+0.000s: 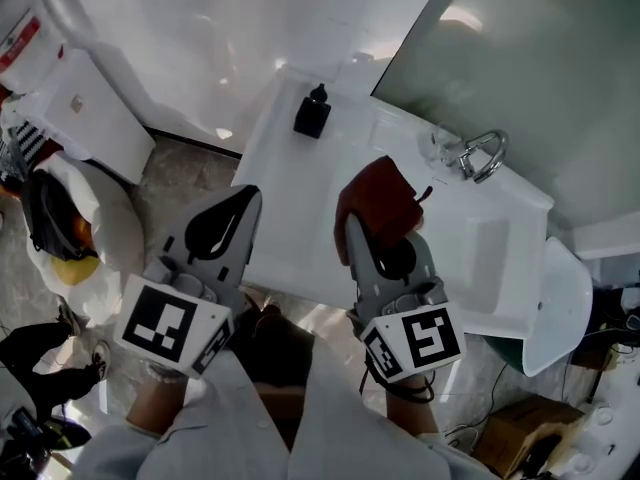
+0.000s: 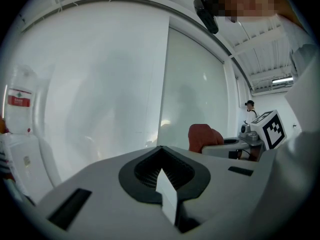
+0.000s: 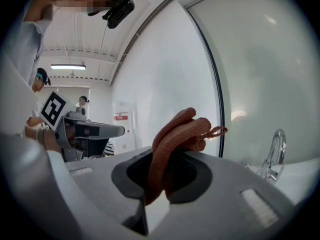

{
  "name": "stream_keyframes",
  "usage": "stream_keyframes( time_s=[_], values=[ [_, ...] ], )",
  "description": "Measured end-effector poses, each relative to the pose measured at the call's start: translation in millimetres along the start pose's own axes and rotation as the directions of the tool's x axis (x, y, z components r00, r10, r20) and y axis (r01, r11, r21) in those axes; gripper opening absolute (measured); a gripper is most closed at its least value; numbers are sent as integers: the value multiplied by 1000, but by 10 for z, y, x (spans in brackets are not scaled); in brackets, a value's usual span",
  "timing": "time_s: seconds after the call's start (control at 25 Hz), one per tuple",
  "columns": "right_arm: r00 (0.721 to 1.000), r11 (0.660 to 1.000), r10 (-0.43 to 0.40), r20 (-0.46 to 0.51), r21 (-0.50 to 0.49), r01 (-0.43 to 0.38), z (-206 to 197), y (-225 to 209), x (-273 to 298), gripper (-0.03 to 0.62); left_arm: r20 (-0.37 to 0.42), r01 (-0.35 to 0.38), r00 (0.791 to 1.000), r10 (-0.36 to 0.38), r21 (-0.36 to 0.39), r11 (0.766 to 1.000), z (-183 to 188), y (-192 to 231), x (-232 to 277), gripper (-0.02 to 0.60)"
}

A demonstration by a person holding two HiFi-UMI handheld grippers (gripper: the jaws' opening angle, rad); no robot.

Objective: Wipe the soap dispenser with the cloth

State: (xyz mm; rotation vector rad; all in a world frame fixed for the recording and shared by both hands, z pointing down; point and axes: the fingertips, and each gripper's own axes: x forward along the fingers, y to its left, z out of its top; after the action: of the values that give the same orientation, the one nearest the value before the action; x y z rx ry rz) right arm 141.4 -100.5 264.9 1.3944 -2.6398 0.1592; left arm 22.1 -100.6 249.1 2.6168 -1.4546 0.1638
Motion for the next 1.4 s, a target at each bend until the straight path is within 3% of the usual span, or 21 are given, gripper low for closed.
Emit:
stream_keyframes(
  time_s=[0.68,1.4],
  values=[
    [996,995,-90,0,50,90,-35,-205,74,57,-16,76,997,-75,33,997,73,36,213,5],
    [986,988,-152,-69,-21,151,-21,-501,946,57,-11,88,996,-88,-7,996,101,784,620,5]
  ],
)
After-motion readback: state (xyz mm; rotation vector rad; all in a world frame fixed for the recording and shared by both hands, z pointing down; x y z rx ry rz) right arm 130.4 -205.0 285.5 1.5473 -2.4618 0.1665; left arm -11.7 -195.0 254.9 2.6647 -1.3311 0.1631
